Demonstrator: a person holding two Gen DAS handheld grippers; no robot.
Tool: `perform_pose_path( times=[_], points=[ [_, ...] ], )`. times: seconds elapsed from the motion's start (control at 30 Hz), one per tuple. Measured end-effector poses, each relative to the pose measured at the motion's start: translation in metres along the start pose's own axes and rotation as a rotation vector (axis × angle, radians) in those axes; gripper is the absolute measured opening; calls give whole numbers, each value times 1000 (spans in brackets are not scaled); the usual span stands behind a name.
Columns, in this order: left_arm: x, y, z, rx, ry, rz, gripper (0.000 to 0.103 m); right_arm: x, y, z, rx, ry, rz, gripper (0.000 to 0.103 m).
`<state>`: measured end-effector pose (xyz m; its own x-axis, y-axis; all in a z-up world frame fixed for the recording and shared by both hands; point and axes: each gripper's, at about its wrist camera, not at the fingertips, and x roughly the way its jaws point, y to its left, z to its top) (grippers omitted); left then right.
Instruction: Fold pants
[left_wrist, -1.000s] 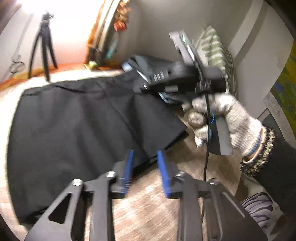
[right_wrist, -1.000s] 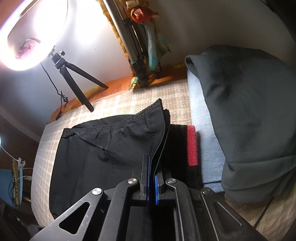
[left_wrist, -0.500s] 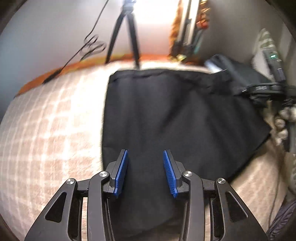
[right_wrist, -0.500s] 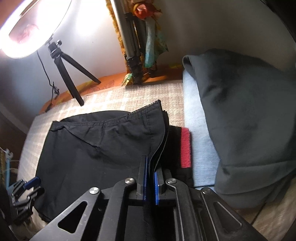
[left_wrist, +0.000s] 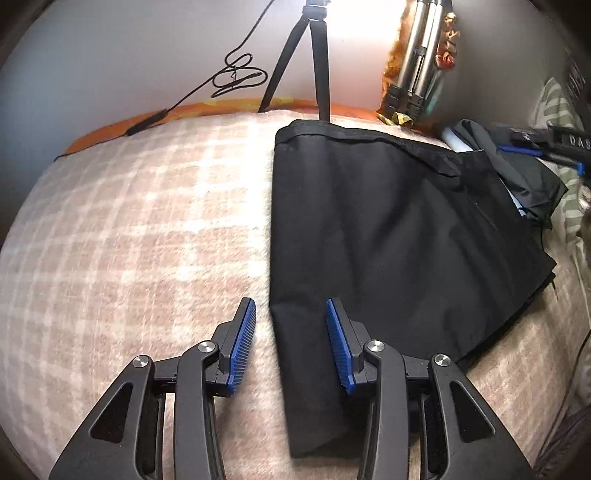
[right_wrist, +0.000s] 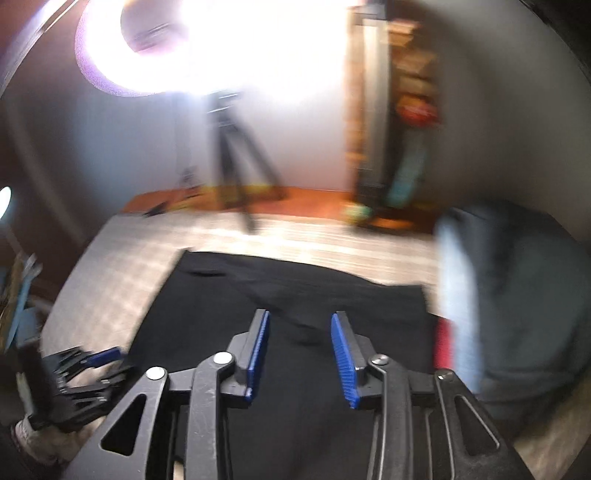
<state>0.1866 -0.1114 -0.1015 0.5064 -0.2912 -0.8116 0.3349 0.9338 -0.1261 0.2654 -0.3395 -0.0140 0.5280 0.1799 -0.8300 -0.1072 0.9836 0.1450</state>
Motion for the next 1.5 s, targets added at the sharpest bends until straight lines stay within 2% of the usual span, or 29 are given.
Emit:
perform_pose_path(
  times=[0.23, 0.3, 0.4, 0.47, 0.6, 0.93, 0.97, 1.03, 1.1, 1.17, 1.23, 1.3, 1.5],
  points=[
    [-6, 7, -6, -22, 7, -20, 38, 59, 89, 21, -124, 75, 137, 21],
    [-7, 9, -7, -33, 10, -33, 38, 78, 107, 25, -138, 105, 152, 19],
    [-9, 15, -7, -65, 19, -64, 38, 105, 123, 28, -160, 148, 128, 17],
    [-10, 18, -8, -95, 29, -93, 38, 118, 128, 31, -173, 168, 111, 17],
    [-16, 31, -12, -207, 53, -215, 58, 142, 126, 38, -149, 210, 78, 17],
    [-19, 29, -19, -236, 69, -260, 58, 169, 125, 43, -112, 265, 79, 18],
    [-21, 31, -21, -252, 68, -269, 58, 169, 123, 46, -91, 276, 83, 20],
    [-22, 36, -20, -282, 65, -285, 57, 164, 119, 49, -28, 310, 90, 37],
    [-22, 38, -21, -297, 60, -293, 56, 154, 122, 51, -14, 321, 81, 43],
    [-20, 40, -22, -307, 52, -298, 56, 145, 130, 49, -10, 340, 89, 54],
    [-20, 40, -23, -311, 47, -305, 53, 141, 137, 45, -9, 368, 90, 54],
    [-20, 42, -25, -323, 47, -324, 38, 141, 149, 41, -18, 401, 77, 54],
    [-22, 43, -29, -332, 37, -349, 33, 149, 170, 27, -36, 475, -2, 54]
  ],
)
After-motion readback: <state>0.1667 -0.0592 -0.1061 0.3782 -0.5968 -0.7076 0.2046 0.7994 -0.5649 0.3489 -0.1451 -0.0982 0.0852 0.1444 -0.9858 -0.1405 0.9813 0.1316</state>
